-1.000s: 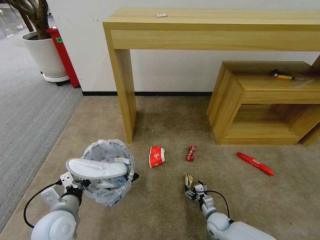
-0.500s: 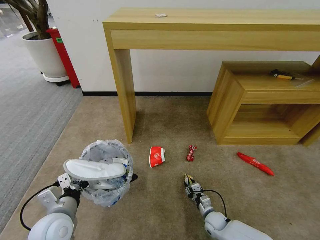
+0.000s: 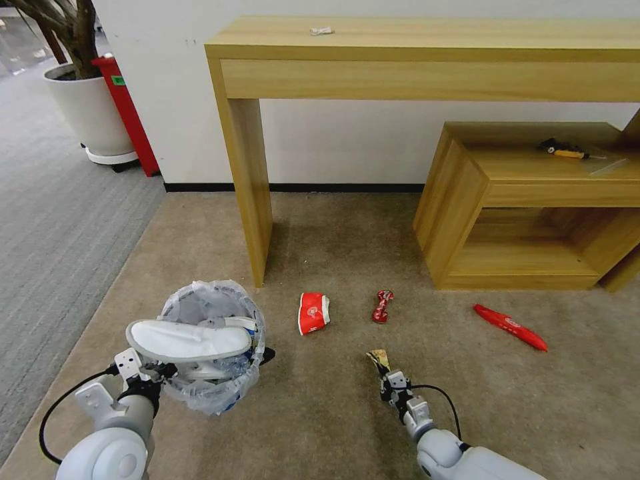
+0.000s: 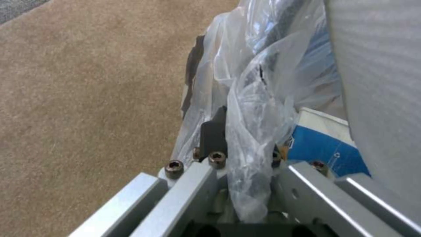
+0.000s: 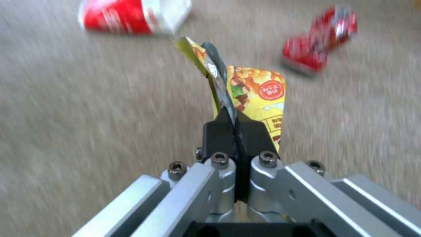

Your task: Pick up the trash bin and place the garbage on the floor into it.

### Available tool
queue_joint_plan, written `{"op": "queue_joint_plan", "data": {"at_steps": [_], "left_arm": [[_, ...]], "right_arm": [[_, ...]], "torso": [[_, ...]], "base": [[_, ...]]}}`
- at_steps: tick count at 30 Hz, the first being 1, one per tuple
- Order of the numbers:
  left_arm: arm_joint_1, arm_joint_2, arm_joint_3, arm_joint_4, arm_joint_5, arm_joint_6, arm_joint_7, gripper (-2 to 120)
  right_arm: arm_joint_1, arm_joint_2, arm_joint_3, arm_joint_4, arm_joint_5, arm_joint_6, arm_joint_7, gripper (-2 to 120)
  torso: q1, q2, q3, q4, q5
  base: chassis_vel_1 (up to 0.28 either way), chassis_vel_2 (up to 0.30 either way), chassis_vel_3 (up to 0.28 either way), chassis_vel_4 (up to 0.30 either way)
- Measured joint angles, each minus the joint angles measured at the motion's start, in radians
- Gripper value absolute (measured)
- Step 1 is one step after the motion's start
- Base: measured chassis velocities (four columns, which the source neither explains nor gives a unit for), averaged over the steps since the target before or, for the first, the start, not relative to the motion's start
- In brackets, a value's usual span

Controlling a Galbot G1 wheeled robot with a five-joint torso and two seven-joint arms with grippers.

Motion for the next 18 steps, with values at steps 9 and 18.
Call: {"op": "queue_joint_plan", "data": {"at_steps": [9,18], "left_arm": [[-0.007,0.002,-0.006,0.018,0.006,0.000,0.000,0],[-0.006,-0.009,-0.007,0.017,0.017,0.000,0.000,0]], "right_arm": [[0.010,-0.091,0.065,0.158,0.028,0.164,-0.207,0],[0.160,-0.174,0.032,0.284,0.160,0.219,-0.449,0]], "torso": [[0.000,0.000,0.000,0.0000,0.0001],[0.000,0.000,0.000,0.0001,-0.0001]], "base": [[0.000,0.000,0.000,0.000],[0.000,0.000,0.000,0.000]]}}
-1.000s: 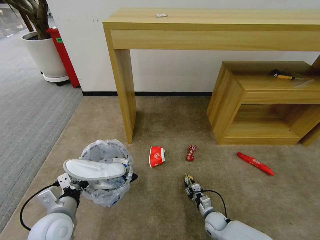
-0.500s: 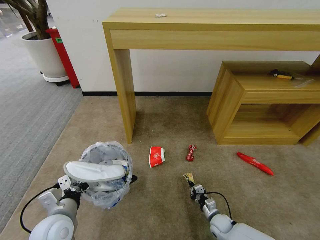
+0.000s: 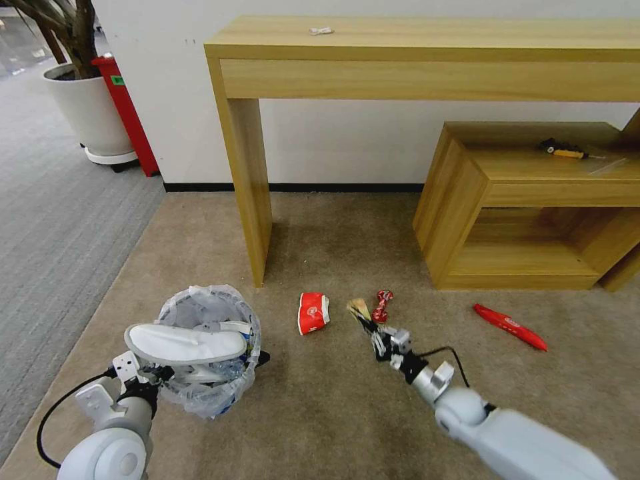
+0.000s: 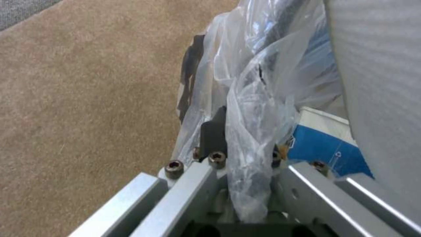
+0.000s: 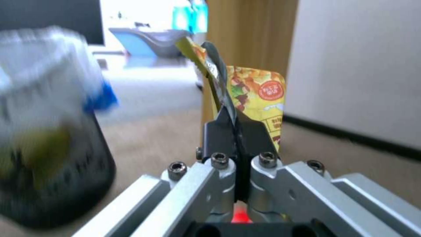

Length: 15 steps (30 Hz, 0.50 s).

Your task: Pick up the trash bin and place the garbage on the floor into it.

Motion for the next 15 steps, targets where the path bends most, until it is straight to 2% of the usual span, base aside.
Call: {"op": "queue_joint_plan", "data": {"at_steps": [9,12,15], "left_arm": [[0.007,-0.001,0.002,-0.019,0.004,0.004,-0.001,0],[0.009,-0.007,0.003,-0.025,0.007,0.007,-0.002,0],[0.008,-0.010,0.005,-0.026,0.010,0.008,-0.002,0]], "right_arm": [[0.202,-0.005,-0.137,0.042,0.144,-0.005,-0.149,0],[0.322,0.011,-0.246,0.057,0.196,-0.012,-0.202,0],[0.393,0.024,-0.302,0.064,0.212,-0.015,-0.220,0]], "torso": [[0.000,0.000,0.000,-0.0002,0.0003],[0.000,0.000,0.000,-0.0001,0.0002],[0.000,0.000,0.000,0.0000,0.0000]], "base": [[0.000,0.000,0.000,0.000],[0.000,0.000,0.000,0.000],[0.000,0.000,0.000,0.000]]}}
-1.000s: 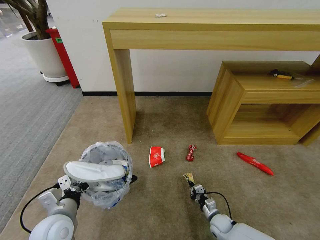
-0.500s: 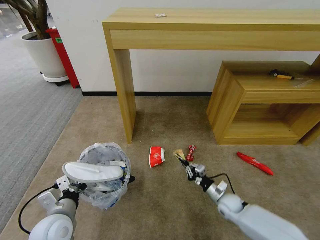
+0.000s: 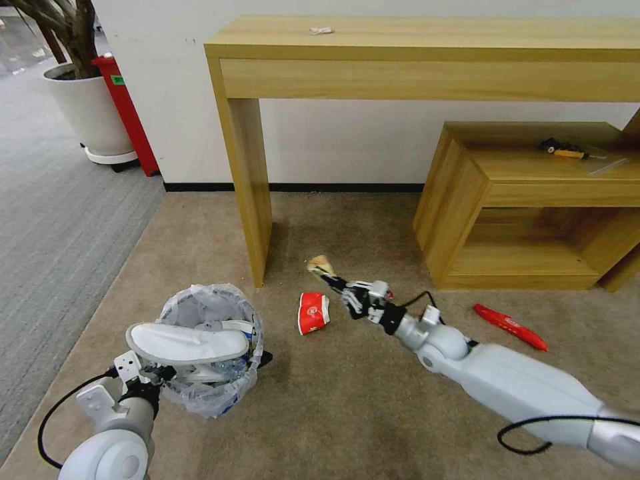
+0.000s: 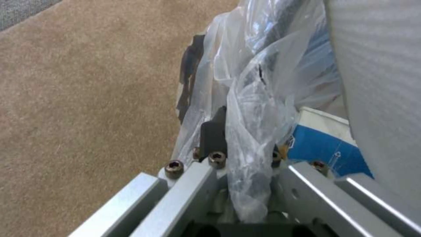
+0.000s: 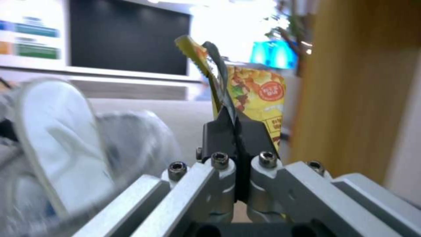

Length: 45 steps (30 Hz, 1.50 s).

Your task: Pick up the trash bin and place the garbage on the floor into it.

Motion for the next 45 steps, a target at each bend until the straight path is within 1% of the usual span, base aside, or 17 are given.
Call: {"op": "queue_joint_plan", "data": {"at_steps": [1,2,4,5,8,14,17,22,25,26,29,35,38,39,42,43,45], "left_arm": [[-0.001,-0.001,0.001,0.000,0.002,0.000,0.000,0],[-0.001,-0.001,0.001,0.000,0.002,0.000,0.000,0],[-0.005,-0.002,0.002,0.000,0.002,0.001,0.000,0],[-0.005,-0.002,0.002,0.000,0.002,0.001,0.000,0],[-0.009,0.002,0.002,0.001,0.002,0.001,0.000,0],[-0.023,0.007,0.005,0.002,-0.003,0.005,-0.003,0],[-0.031,0.016,0.007,-0.002,-0.016,0.012,-0.010,0],[-0.032,0.026,0.006,-0.009,-0.024,0.013,-0.012,0],[-0.023,0.031,0.004,-0.032,-0.031,0.013,-0.012,0],[-0.023,0.031,0.004,-0.032,-0.031,0.013,-0.012,0],[-0.010,0.031,0.003,-0.056,-0.032,0.014,-0.012,0],[0.007,0.026,0.002,-0.077,-0.029,0.014,-0.011,0],[0.014,0.019,0.000,-0.083,-0.024,0.015,-0.010,0],[0.014,0.019,0.000,-0.083,-0.024,0.015,-0.010,0],[0.020,0.011,0.000,-0.086,-0.019,0.015,-0.006,0],[0.020,0.011,0.000,-0.086,-0.019,0.015,-0.006,0],[0.023,0.005,-0.001,-0.086,-0.013,0.014,-0.003,0]], "right_arm": [[0.046,0.011,-0.038,0.003,0.010,0.000,-0.003,0],[0.046,0.011,-0.038,0.003,0.010,0.000,-0.003,0],[0.116,0.033,-0.108,0.015,0.028,-0.005,-0.014,0],[0.116,0.033,-0.108,0.015,0.028,-0.005,-0.014,0],[0.182,0.064,-0.197,0.037,0.048,-0.017,-0.018,0],[0.220,0.116,-0.279,0.047,0.058,-0.029,-0.008,0],[0.235,0.172,-0.329,0.035,0.058,-0.033,0.009,0],[0.242,0.224,-0.360,-0.002,0.051,-0.034,0.013,0],[0.238,0.288,-0.379,-0.064,0.045,-0.030,0.013,0],[0.238,0.288,-0.379,-0.064,0.045,-0.030,0.013,0],[0.217,0.332,-0.383,-0.130,0.038,-0.021,0.015,0],[0.193,0.350,-0.377,-0.184,0.007,-0.014,0.029,0],[0.176,0.348,-0.362,-0.195,-0.019,-0.013,0.036,14],[0.176,0.348,-0.362,-0.195,-0.019,-0.013,0.036,14],[0.156,0.347,-0.340,-0.196,-0.034,-0.012,0.043,26],[0.156,0.347,-0.340,-0.196,-0.034,-0.012,0.043,26],[0.147,0.342,-0.328,-0.197,-0.048,-0.011,0.044,37]], "torso": [[0.000,0.000,0.000,0.0000,-0.0001],[0.000,0.000,0.000,0.0000,-0.0001],[0.000,0.000,0.000,0.0001,-0.0001],[0.000,0.000,0.000,0.0001,-0.0001],[0.000,0.000,0.000,-0.0001,-0.0001],[0.000,0.000,0.000,0.0000,-0.0001],[0.000,0.000,0.000,-0.0001,-0.0001],[0.000,0.000,0.000,-0.0001,-0.0003],[0.000,0.000,0.000,0.0000,-0.0003],[0.000,0.000,0.000,0.0000,-0.0003],[0.000,0.000,0.000,0.0000,0.0000],[0.000,0.000,0.000,0.0000,0.0001],[0.000,0.000,0.000,-0.0001,0.0000],[0.000,0.000,0.000,-0.0001,0.0000],[0.000,0.000,0.000,-0.0001,0.0001],[0.000,0.000,0.000,-0.0001,0.0001],[0.000,0.000,0.000,-0.0001,0.0001]], "base": [[0.000,0.000,0.000,0.000],[0.000,0.000,0.000,0.000],[0.000,0.000,0.000,0.000],[0.000,0.000,0.000,0.000],[0.000,0.000,0.000,0.000],[0.000,0.000,0.000,0.000],[0.000,0.000,0.000,0.000],[0.000,0.000,0.000,0.000],[0.000,0.000,0.000,0.000],[0.000,0.000,0.000,0.000],[0.000,0.000,0.000,0.000],[0.000,0.000,0.000,0.000],[0.000,0.000,0.000,0.000],[0.000,0.000,0.000,0.000],[0.000,0.000,0.000,0.000],[0.000,0.000,0.000,0.000],[0.000,0.000,0.000,0.000]]}}
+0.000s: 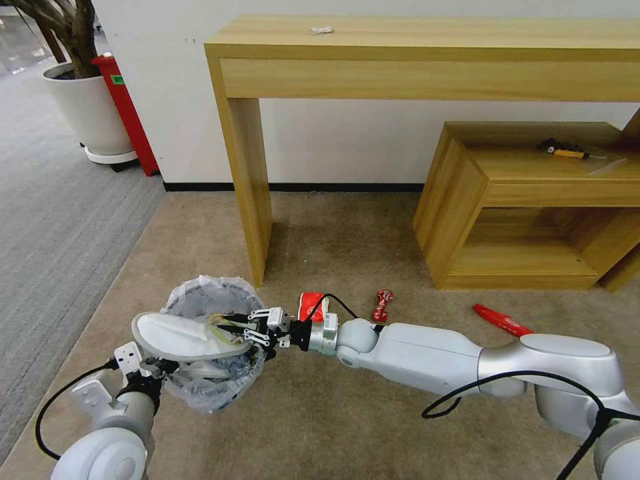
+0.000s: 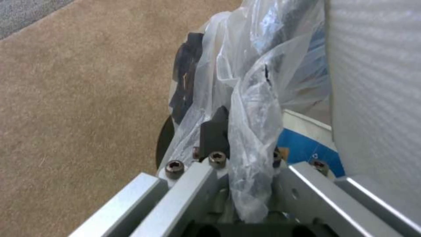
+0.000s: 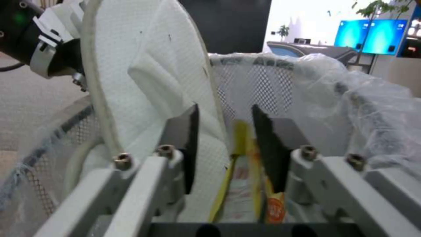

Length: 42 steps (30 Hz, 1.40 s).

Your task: Pick up the trash bin and place the garbage on the floor into it.

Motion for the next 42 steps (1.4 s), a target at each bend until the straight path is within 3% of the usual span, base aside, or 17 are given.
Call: {"op": "queue_joint_plan", "data": {"at_steps": [5,8,10,17,25,31,36,42], "left_arm": [[0.002,-0.008,-0.002,0.012,0.008,-0.003,0.006,0],[0.002,-0.009,-0.002,0.029,0.014,-0.007,0.009,0],[0.000,-0.004,-0.002,0.038,0.016,-0.009,0.010,0],[0.001,0.014,-0.009,0.056,0.014,-0.010,0.010,0],[0.002,0.022,-0.010,0.057,0.014,-0.011,0.008,0],[0.014,0.018,-0.015,0.043,0.014,-0.014,0.010,0],[0.025,0.006,-0.021,0.024,0.015,-0.018,0.015,0],[0.027,-0.020,-0.014,0.011,0.022,-0.017,0.015,0]], "right_arm": [[-0.016,-0.016,0.031,0.015,-0.017,0.000,0.032,53],[-0.026,-0.040,0.061,0.049,-0.045,-0.007,0.106,63],[-0.033,-0.081,0.097,0.088,-0.065,-0.022,0.177,75],[-0.078,-0.203,0.231,0.183,-0.095,-0.051,0.298,98],[-0.210,-0.311,0.356,0.262,-0.108,-0.064,0.412,100],[-0.322,-0.371,0.432,0.249,-0.089,-0.070,0.402,100],[-0.414,-0.387,0.526,0.170,-0.056,-0.069,0.388,100],[-0.444,-0.321,0.540,-0.015,-0.022,-0.079,0.383,100]], "torso": [[0.000,0.000,0.000,0.0000,0.0001],[0.000,0.000,0.000,0.0000,0.0000],[0.000,0.000,0.000,0.0000,0.0002],[0.000,0.000,0.000,-0.0002,0.0002],[0.000,0.000,0.000,0.0000,0.0002],[0.000,0.000,0.000,-0.0001,0.0003],[0.000,0.000,0.000,-0.0002,0.0001],[0.000,0.000,0.000,0.0000,0.0001]], "base": [[0.000,0.000,0.000,0.000],[0.000,0.000,0.000,0.000],[0.000,0.000,0.000,0.000],[0.000,0.000,0.000,0.000],[0.000,0.000,0.000,0.000],[0.000,0.000,0.000,0.000],[0.000,0.000,0.000,0.000],[0.000,0.000,0.000,0.000]]}}
